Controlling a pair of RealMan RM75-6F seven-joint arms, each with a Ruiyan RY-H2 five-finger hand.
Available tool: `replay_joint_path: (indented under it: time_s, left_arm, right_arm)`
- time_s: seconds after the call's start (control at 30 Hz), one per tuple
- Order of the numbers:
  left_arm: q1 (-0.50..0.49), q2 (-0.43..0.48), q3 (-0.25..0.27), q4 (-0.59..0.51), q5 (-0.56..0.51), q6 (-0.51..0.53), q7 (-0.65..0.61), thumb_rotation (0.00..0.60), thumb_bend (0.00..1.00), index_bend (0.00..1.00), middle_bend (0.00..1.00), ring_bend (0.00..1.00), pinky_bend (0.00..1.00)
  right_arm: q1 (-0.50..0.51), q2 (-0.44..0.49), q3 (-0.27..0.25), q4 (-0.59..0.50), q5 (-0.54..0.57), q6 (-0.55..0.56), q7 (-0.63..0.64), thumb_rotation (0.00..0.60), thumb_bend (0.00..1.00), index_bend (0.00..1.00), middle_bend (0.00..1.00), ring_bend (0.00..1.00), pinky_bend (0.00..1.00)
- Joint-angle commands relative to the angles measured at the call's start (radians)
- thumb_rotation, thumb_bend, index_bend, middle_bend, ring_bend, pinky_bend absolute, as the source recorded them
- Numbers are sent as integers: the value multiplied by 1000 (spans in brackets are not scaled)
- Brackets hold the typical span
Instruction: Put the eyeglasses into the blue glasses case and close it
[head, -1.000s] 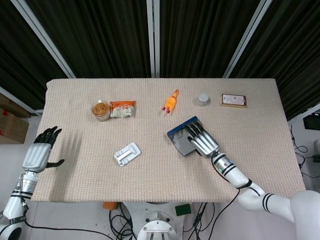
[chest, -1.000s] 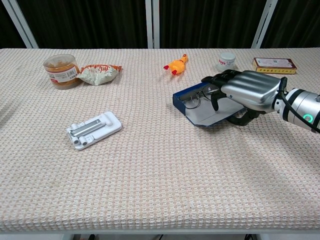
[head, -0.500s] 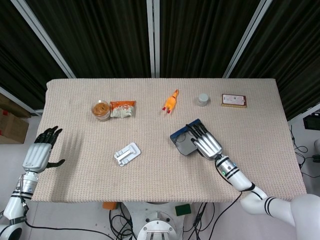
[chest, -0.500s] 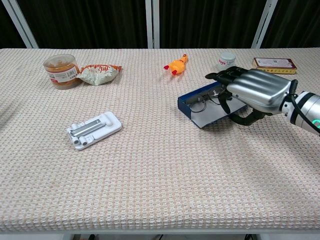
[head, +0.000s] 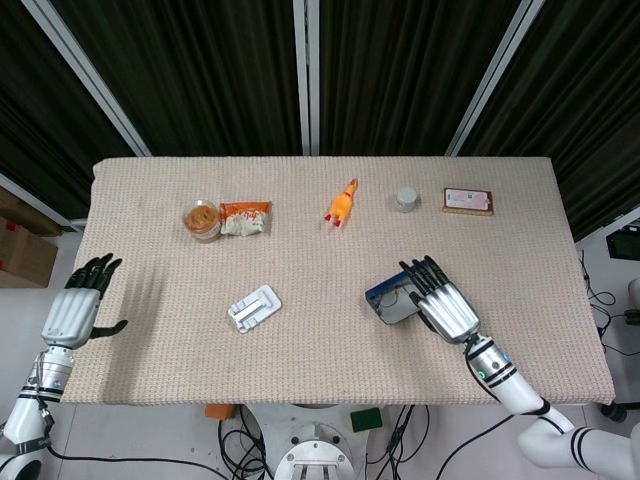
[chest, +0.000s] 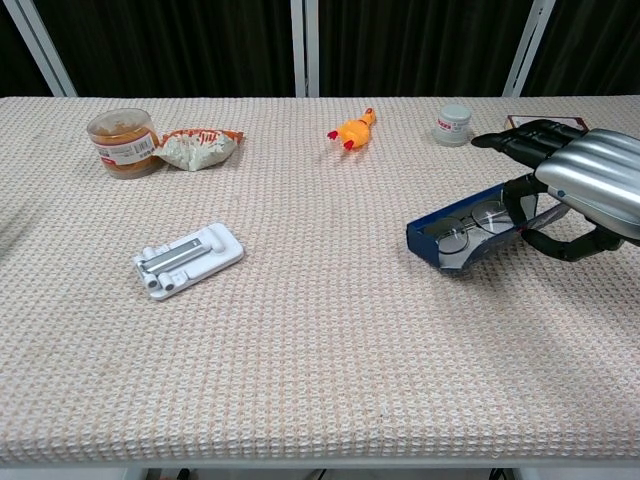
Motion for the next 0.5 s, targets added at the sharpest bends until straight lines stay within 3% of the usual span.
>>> replay_joint_path:
  time_s: [0.03,0.5]
  left_arm:
    - [0,2,-1,-2,-1,-1,-2,582,120,5,0,0,146]
    - [-8,17,-8,10,-24,-35,-16,579,120,5,0,0,146]
  right_arm:
    - [17,-12,20,-2,2,-22,-10,600,475,962,35,0,0]
    - [94,-157,104,163,31,-93,28,600,476,968,38,0,0]
